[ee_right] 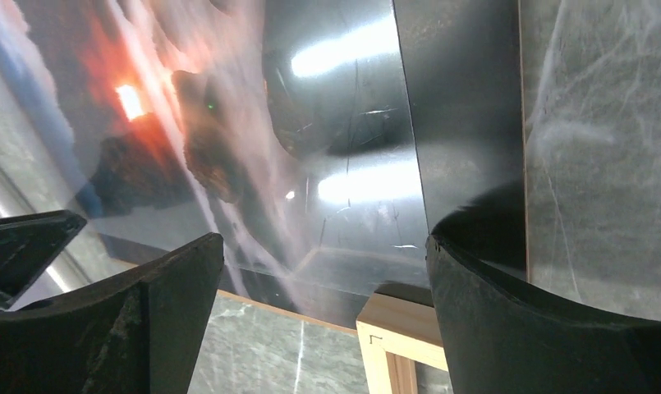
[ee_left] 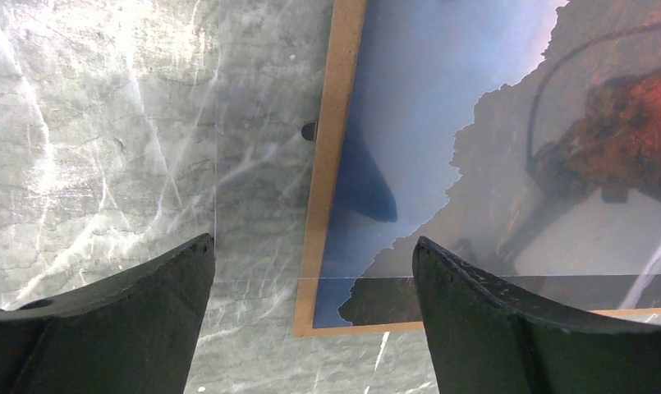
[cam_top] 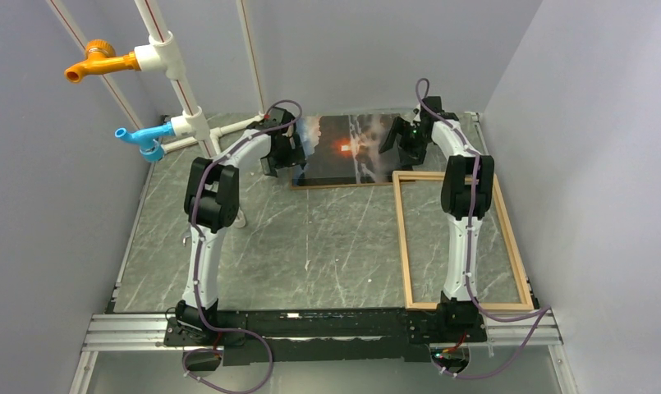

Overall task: Put the photo into the frame
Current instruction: Adjust the distractor at the center of the board.

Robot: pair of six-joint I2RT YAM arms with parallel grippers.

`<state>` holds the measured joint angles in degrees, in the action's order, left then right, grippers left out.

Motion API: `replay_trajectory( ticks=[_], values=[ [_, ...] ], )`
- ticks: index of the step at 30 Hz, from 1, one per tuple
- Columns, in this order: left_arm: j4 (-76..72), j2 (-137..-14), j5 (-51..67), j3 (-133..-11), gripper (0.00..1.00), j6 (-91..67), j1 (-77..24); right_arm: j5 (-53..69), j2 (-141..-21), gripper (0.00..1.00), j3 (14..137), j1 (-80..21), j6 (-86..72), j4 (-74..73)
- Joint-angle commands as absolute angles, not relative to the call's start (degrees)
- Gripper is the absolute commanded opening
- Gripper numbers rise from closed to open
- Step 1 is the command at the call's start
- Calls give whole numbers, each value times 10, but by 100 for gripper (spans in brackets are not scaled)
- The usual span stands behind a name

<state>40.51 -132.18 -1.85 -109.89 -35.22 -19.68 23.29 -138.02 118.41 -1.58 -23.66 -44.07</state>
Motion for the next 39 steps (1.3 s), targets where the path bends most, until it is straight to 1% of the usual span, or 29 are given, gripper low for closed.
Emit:
replay_trajectory(
  ticks=[1, 7, 12, 17, 19, 22, 24, 32, 36, 39],
  values=[
    [342, -1301, 70, -1089, 91, -369, -199, 374, -1400, 93, 1179, -26, -283, -399],
    [342, -1301, 93, -1093, 89, -368, -203, 394, -1359, 93, 1154, -18, -296, -377],
    [362, -1302, 73, -1102, 89, -358, -215, 384, -1335, 93, 1148, -16, -293, -379],
    [386, -1296, 42, -1092, 91, -357, -222, 306, -1311, 94, 1130, -18, -268, -415],
    [403, -1296, 24, -1096, 99, -355, -227, 259, -1289, 95, 1105, -21, -256, -422],
    [427, -1293, 2, -1097, 99, -355, -235, 176, -1251, 97, 1062, -28, -240, -426],
    [433, -1284, -18, -1091, 99, -354, -242, 141, -1226, 97, 1019, -32, -236, -413],
    [452, -1258, -66, -1075, 99, -340, -267, 83, -1205, 97, 963, -44, -221, -424],
    [460, -1260, -71, -1081, 99, -332, -267, 74, -1202, 96, 967, -45, -215, -426],
    [465, -1261, -86, -1089, 99, -325, -265, 60, -1206, 97, 1000, -44, -215, -438]
  ],
)
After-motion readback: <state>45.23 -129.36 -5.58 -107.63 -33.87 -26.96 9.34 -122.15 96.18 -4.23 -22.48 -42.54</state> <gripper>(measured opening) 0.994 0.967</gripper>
